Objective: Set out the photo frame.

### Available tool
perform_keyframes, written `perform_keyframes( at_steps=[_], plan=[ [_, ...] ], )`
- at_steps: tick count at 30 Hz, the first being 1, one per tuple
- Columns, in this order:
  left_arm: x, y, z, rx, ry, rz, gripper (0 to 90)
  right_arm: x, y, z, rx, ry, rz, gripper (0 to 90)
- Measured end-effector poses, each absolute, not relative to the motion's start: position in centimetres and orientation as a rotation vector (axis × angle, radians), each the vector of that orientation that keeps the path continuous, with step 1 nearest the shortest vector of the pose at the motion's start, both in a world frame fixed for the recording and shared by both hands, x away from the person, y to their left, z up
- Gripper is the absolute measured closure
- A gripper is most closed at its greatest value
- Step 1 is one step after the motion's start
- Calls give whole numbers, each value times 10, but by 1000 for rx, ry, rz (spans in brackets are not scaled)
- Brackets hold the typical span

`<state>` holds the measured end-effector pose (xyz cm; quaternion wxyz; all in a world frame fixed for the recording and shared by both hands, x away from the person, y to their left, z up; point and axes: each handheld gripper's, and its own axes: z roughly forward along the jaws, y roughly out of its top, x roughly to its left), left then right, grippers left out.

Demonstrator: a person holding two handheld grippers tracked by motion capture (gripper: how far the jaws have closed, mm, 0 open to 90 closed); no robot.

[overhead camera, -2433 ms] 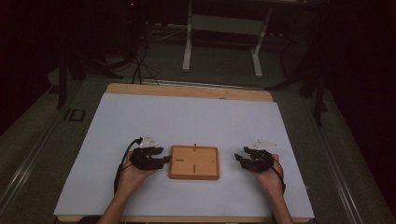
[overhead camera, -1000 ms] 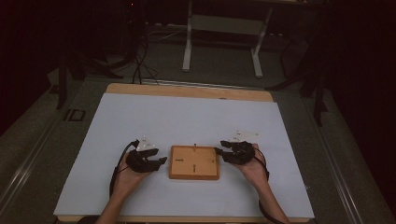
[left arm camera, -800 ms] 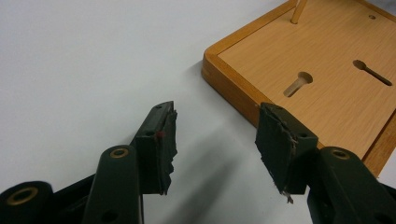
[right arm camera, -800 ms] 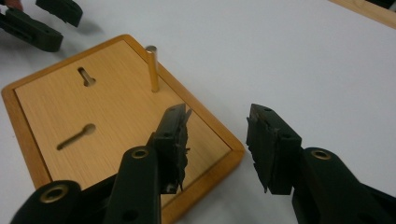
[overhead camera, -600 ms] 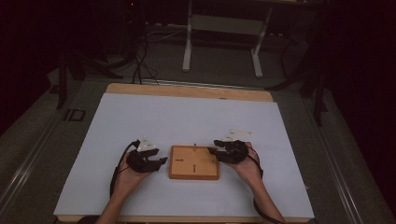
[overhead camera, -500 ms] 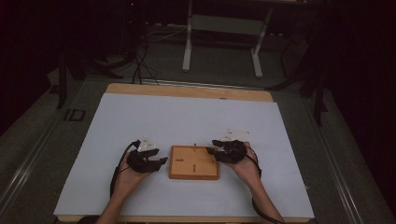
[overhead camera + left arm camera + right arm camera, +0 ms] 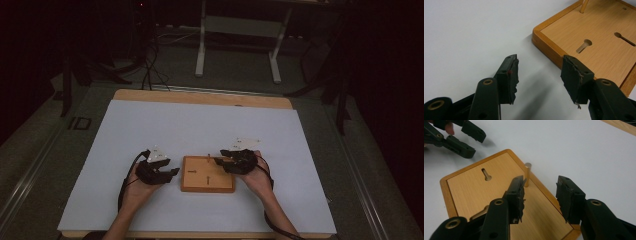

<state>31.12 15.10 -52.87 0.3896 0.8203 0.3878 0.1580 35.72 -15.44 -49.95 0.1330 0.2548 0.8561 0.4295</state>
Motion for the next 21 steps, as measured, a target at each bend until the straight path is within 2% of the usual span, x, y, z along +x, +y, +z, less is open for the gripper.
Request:
perform_keyframes(
  at_steps=[7,21],
  plan=[
    [312,150,-529,2088,983,404,476,358,-148,-501,728,2496,1254,577],
    [312,149,-529,2091,979,403,475,364,-133,-509,714,2530,1280,685]
  ],
)
